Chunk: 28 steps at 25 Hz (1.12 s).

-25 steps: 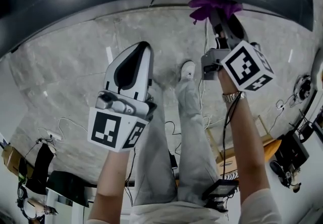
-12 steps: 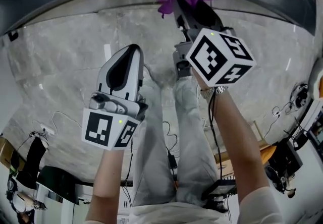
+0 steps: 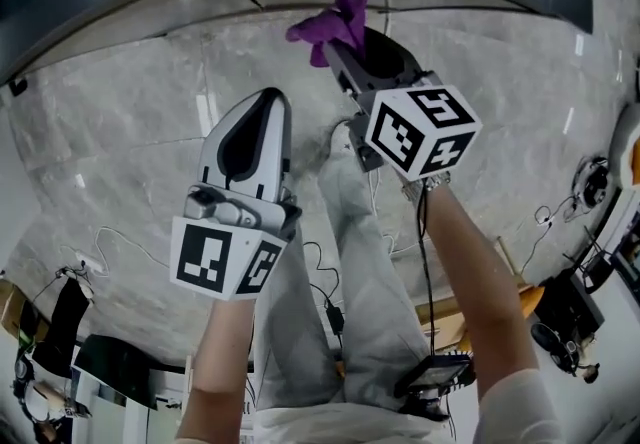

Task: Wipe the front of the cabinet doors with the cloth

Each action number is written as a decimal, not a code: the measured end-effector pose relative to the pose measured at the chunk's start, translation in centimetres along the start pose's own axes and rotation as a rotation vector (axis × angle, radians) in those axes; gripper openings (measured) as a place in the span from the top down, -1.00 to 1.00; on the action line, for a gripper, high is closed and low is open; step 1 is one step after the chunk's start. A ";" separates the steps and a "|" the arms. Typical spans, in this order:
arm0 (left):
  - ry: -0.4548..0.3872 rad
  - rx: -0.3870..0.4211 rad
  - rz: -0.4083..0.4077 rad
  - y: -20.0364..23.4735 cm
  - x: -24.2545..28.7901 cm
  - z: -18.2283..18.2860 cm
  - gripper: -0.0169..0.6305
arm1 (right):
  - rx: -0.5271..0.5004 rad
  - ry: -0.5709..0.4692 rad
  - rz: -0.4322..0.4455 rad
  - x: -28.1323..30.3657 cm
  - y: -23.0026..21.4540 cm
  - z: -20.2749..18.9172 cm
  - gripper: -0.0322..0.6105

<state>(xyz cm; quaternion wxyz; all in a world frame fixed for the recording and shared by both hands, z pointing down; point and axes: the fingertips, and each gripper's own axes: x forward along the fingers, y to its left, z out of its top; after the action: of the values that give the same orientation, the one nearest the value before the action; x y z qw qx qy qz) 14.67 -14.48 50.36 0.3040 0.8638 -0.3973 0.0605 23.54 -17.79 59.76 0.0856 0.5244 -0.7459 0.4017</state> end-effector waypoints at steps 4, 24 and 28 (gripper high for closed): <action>0.009 -0.009 -0.030 -3.3 1.1 -0.8 0.90 | 0.065 0.032 -0.129 -3.3 -7.2 -2.8 0.48; 0.058 0.040 -0.090 -5.3 3.4 -2.3 0.90 | 0.053 0.010 -0.363 -1.7 -18.5 -0.2 0.48; 0.068 0.070 -0.087 -4.2 3.3 -1.4 0.90 | 0.010 0.018 -0.347 -1.8 -17.6 0.4 0.48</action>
<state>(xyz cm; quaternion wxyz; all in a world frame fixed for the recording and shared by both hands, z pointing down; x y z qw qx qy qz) 20.10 -13.73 50.61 0.2891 0.8878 -0.3464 0.0907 39.40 -19.07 67.45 0.1576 0.6421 -0.6412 0.3894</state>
